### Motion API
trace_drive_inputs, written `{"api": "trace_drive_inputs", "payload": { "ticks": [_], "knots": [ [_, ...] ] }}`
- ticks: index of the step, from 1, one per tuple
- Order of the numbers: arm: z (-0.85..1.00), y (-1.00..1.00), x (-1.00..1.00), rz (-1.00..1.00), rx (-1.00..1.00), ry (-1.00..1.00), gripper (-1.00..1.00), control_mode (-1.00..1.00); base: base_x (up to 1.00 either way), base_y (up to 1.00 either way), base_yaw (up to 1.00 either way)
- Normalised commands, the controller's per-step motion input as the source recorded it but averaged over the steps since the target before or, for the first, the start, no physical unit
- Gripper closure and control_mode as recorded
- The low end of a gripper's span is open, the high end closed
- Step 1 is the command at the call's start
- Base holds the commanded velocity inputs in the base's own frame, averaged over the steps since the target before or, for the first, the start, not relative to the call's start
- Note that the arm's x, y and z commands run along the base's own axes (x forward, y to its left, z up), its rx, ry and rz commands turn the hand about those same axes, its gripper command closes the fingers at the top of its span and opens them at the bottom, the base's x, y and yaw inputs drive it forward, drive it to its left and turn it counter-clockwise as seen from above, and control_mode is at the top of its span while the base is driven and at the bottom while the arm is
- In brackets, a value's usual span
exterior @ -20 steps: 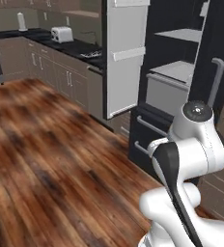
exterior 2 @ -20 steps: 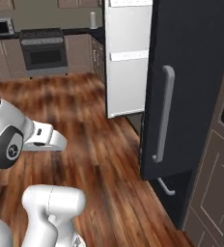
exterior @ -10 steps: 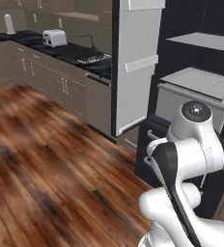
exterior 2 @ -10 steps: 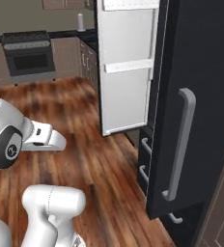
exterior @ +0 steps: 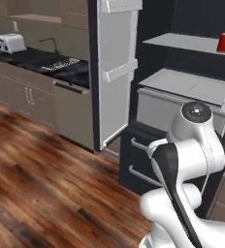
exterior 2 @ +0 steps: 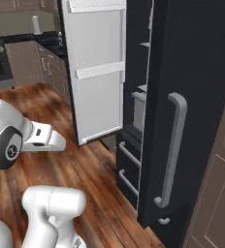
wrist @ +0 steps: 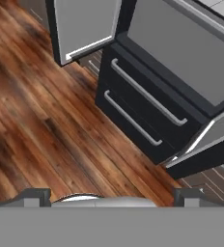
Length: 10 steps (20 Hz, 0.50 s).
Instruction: Open the fridge, grab two sodas, and place both sodas inside the bowl with ice on the dining counter.
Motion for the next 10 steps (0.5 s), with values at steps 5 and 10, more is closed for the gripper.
{"api": "trace_drive_inputs", "payload": {
  "ticks": [5,10],
  "knots": [
    [0.0,0.0,0.0,0.0,0.0,0.0,-1.0,1.0,0.18,0.15,-0.53],
    [0.0,0.0,0.0,0.0,0.0,0.0,-1.0,1.0,0.23,0.28,-0.46]
  ]
}}
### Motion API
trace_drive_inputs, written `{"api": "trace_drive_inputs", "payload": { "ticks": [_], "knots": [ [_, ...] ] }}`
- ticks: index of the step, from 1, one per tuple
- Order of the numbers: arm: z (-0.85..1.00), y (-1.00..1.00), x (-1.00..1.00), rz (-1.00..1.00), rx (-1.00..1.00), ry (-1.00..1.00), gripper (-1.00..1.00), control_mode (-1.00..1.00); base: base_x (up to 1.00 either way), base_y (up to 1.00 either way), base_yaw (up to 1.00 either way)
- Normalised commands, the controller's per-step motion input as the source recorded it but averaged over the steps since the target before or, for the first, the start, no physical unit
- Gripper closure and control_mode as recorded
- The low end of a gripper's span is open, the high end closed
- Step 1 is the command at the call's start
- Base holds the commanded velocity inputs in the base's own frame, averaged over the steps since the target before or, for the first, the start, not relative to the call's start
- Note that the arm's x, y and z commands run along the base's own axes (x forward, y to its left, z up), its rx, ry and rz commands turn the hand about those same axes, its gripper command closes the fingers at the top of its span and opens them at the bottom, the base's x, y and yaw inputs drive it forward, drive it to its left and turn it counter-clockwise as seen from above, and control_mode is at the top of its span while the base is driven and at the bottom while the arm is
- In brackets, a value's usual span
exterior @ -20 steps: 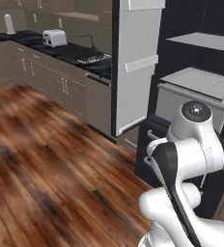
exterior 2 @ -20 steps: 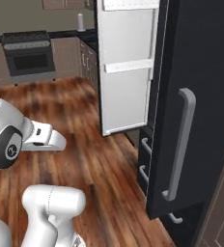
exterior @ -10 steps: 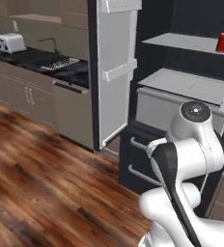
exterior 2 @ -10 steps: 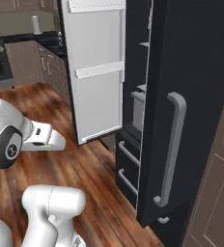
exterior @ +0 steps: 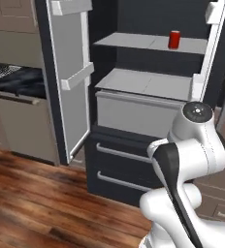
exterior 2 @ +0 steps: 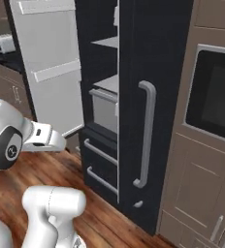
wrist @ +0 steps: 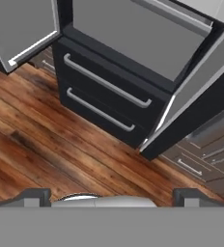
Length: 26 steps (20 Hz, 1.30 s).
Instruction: Open the fridge, grab two sodas, and place both sodas inside the bowl with ice on the dining counter.
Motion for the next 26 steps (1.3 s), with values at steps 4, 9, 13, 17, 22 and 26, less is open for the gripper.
{"api": "trace_drive_inputs", "payload": {
  "ticks": [4,9,13,17,22,26],
  "knots": [
    [0.0,0.0,0.0,0.0,0.0,0.0,-1.0,1.0,0.36,0.32,-0.36],
    [0.0,0.0,0.0,0.0,0.0,0.0,-1.0,1.0,0.39,0.24,-0.29],
    [0.0,0.0,0.0,0.0,0.0,0.0,-1.0,1.0,0.39,0.31,-0.29],
    [0.0,0.0,0.0,0.0,0.0,0.0,-1.0,1.0,0.47,0.36,-0.29],
    [0.0,0.0,0.0,0.0,0.0,0.0,-1.0,1.0,0.56,0.25,-0.28],
    [0.0,0.0,0.0,0.0,0.0,0.0,-1.0,1.0,0.52,0.19,-0.29]
  ]
}}
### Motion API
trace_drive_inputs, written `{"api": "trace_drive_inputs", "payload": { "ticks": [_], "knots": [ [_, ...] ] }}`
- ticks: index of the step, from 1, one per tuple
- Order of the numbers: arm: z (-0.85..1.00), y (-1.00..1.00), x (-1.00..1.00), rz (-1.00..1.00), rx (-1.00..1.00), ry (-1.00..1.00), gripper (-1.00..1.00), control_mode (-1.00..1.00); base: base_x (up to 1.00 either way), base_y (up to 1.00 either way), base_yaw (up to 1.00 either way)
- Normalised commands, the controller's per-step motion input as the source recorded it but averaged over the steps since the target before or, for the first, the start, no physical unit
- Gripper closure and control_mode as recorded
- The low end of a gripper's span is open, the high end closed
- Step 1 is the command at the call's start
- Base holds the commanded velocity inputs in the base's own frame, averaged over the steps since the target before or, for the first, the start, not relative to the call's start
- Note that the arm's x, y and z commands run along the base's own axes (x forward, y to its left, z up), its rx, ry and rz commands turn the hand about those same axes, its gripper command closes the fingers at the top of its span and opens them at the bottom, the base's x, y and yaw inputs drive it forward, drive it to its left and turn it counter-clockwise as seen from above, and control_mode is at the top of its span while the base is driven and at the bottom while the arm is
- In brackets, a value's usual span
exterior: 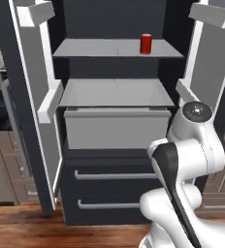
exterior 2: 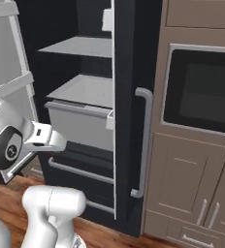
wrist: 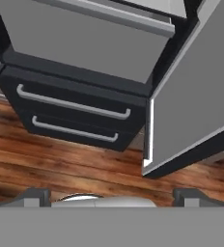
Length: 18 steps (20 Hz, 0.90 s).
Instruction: Open the fridge, grab two sodas, and place both sodas inside the bowl with ice on the dining counter.
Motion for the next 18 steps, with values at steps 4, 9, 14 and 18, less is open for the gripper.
{"api": "trace_drive_inputs", "payload": {
  "ticks": [4,9,14,18],
  "knots": [
    [0.0,0.0,0.0,0.0,0.0,0.0,-1.0,1.0,0.42,0.3,-0.33],
    [0.0,0.0,0.0,0.0,0.0,0.0,-1.0,1.0,0.43,0.27,-0.33],
    [0.0,0.0,0.0,0.0,0.0,0.0,-1.0,1.0,0.52,0.39,-0.27],
    [0.0,0.0,0.0,0.0,0.0,0.0,-1.0,1.0,0.55,0.49,-0.11]
  ]
}}
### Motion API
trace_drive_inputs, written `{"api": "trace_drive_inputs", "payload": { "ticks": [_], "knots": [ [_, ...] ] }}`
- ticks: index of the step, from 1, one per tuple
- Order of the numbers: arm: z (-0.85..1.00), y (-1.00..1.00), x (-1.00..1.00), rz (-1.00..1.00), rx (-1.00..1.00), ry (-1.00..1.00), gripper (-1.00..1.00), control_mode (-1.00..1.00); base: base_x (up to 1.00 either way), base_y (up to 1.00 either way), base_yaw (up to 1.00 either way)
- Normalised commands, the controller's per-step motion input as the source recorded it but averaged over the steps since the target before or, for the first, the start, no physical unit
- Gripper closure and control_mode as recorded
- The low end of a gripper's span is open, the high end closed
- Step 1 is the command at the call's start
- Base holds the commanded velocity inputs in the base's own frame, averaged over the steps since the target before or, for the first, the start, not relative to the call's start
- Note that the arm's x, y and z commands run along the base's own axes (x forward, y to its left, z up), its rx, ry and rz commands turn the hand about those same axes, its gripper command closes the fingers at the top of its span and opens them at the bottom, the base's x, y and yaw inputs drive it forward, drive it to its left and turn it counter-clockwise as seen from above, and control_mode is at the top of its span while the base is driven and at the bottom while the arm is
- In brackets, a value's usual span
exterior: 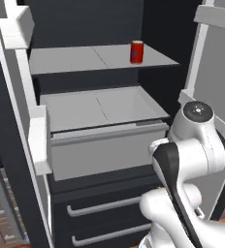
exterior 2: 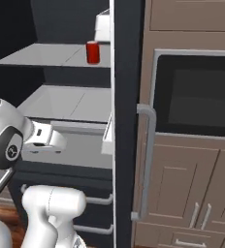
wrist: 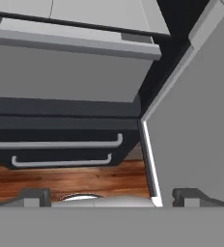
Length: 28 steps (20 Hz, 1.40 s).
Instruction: Open the fridge, grab two sodas, and place both sodas inside the bowl with ice on the dining counter.
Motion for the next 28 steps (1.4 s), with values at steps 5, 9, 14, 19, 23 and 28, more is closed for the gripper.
{"api": "trace_drive_inputs", "payload": {
  "ticks": [5,9,14,19,23,28],
  "knots": [
    [0.0,0.0,0.0,0.0,0.0,0.0,-1.0,1.0,0.64,0.22,-0.01],
    [0.0,0.0,0.0,0.0,0.0,0.0,-1.0,1.0,0.76,0.03,0.06],
    [0.0,0.0,0.0,0.0,0.0,0.0,-1.0,1.0,0.75,0.1,0.12],
    [0.15,0.08,0.45,0.08,0.09,-0.17,-1.0,-1.0,0.14,0.02,0.03],
    [0.39,0.0,0.46,0.09,0.11,-0.29,-1.0,-1.0,0.0,0.0,0.0],
    [0.5,0.0,0.32,0.05,0.06,-0.29,-1.0,-1.0,0.0,0.0,0.0]
  ]
}}
